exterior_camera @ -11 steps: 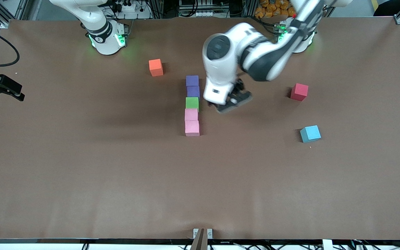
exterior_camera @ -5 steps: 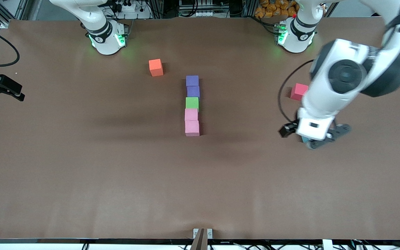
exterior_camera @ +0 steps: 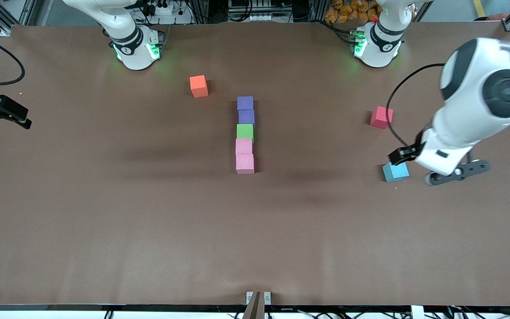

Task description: Arrange blocks into number 1

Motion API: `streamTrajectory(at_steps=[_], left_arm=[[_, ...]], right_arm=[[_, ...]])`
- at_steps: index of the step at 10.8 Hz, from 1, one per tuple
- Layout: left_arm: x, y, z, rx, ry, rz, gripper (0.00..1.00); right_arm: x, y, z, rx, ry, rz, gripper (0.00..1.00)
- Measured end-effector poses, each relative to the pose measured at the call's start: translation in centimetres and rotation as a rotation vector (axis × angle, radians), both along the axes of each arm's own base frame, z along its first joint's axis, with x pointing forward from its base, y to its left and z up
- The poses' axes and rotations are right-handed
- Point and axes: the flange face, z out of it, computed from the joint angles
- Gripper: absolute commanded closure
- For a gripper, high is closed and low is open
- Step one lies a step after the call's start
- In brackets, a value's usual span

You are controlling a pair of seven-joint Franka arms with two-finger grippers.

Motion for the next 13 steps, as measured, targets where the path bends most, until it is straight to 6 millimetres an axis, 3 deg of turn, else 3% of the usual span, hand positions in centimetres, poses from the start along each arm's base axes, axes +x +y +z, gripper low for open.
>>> streamTrajectory(at_steps=[3, 4, 7, 9, 11, 13], left_arm=[[-1.0, 5.7, 4.4, -0.048, -0.040, -0.061, 0.00], [-1.7, 6.6, 6.3, -0.058, -0.062, -0.085, 0.00], [-4.6, 6.5, 11.4, -0.057, -0.064, -0.171, 0.00], [-6.3, 5.8, 13.3, -0.057, -0.051, -0.211, 0.00], [-7.6, 5.3, 13.9, -0.075, -0.009, -0.230, 0.00], [-7.7, 3.9, 13.3, -0.085, 0.009, -0.253, 0.00]], right_arm=[[0.0, -0.3, 0.6, -0.001, -0.013, -0.005, 0.00], [0.0, -0.3, 0.8, -0.001, -0.017, -0.005, 0.00], [0.0, -0.4, 0.8, -0.001, -0.018, -0.006, 0.00], [0.0, -0.4, 0.8, 0.000, -0.017, -0.008, 0.00], [0.0, -0.4, 0.8, 0.000, -0.016, -0.009, 0.00], [0.0, -0.4, 0.8, 0.000, -0.016, -0.009, 0.00]])
